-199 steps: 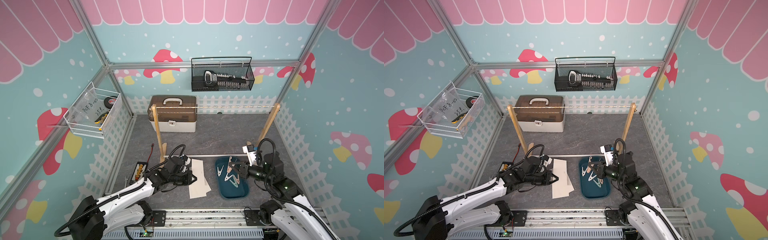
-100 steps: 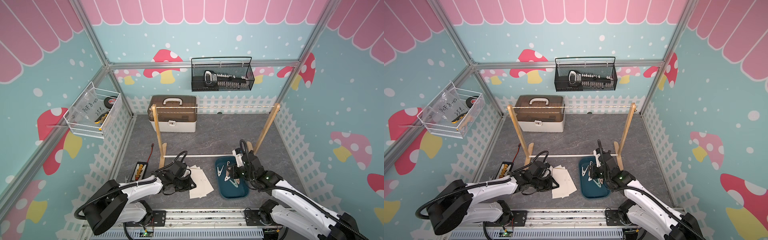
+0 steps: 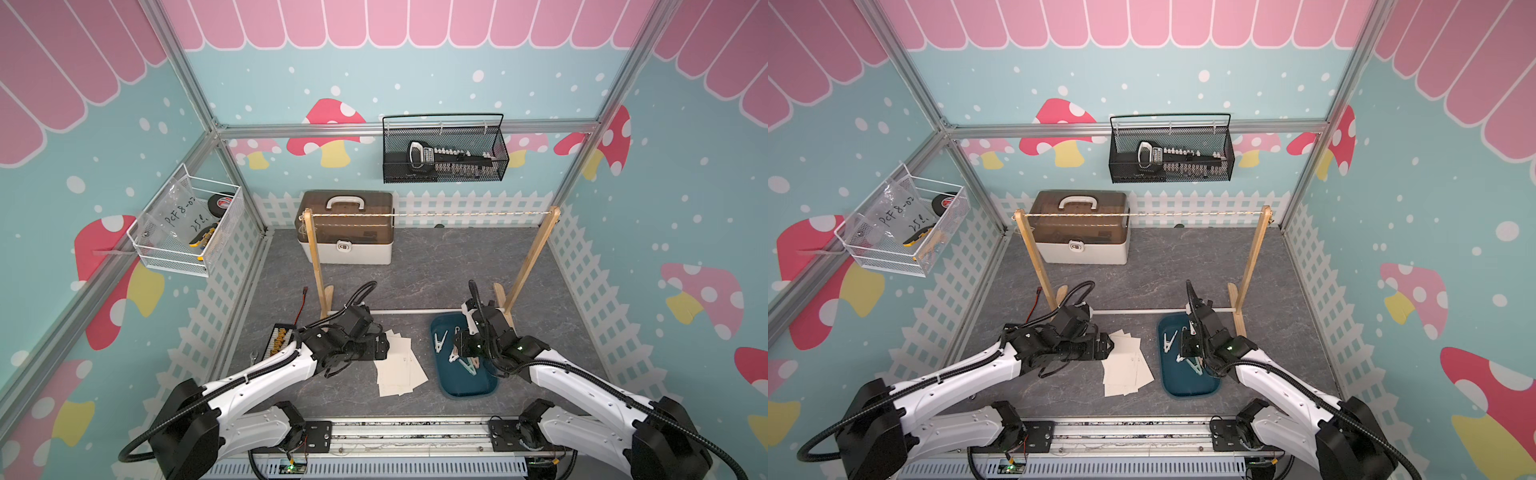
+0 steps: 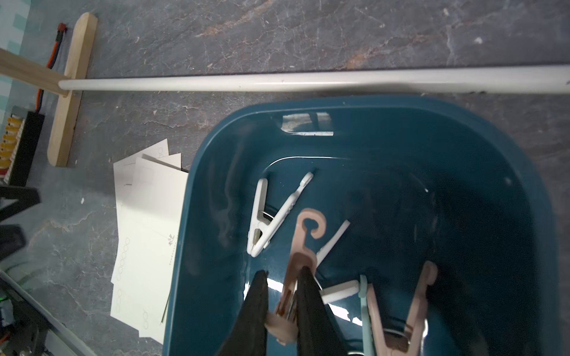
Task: Remove the postcards from the strings
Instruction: Place the postcard on the postcard.
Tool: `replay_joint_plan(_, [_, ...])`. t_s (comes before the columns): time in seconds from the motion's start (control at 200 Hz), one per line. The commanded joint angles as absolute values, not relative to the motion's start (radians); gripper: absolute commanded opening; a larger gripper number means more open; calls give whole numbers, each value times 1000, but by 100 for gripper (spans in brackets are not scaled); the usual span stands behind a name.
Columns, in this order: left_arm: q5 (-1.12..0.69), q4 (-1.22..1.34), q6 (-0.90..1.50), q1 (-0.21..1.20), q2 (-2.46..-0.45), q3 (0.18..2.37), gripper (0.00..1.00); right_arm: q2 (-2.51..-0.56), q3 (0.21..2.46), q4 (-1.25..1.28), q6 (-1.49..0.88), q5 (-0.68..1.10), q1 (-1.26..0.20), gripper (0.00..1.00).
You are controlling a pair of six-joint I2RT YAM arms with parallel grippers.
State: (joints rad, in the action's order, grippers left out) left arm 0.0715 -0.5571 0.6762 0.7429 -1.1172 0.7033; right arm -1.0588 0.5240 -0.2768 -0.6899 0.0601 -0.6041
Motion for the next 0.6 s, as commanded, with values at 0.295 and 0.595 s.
replay_joint_plan(0.295, [700, -423, 416, 715, -823, 644, 100, -1067, 621, -343, -614, -8, -608, 63])
replay_joint_plan(0.595, [916, 41, 158, 638, -597, 369, 99, -859, 650, -447, -474, -328, -607, 85])
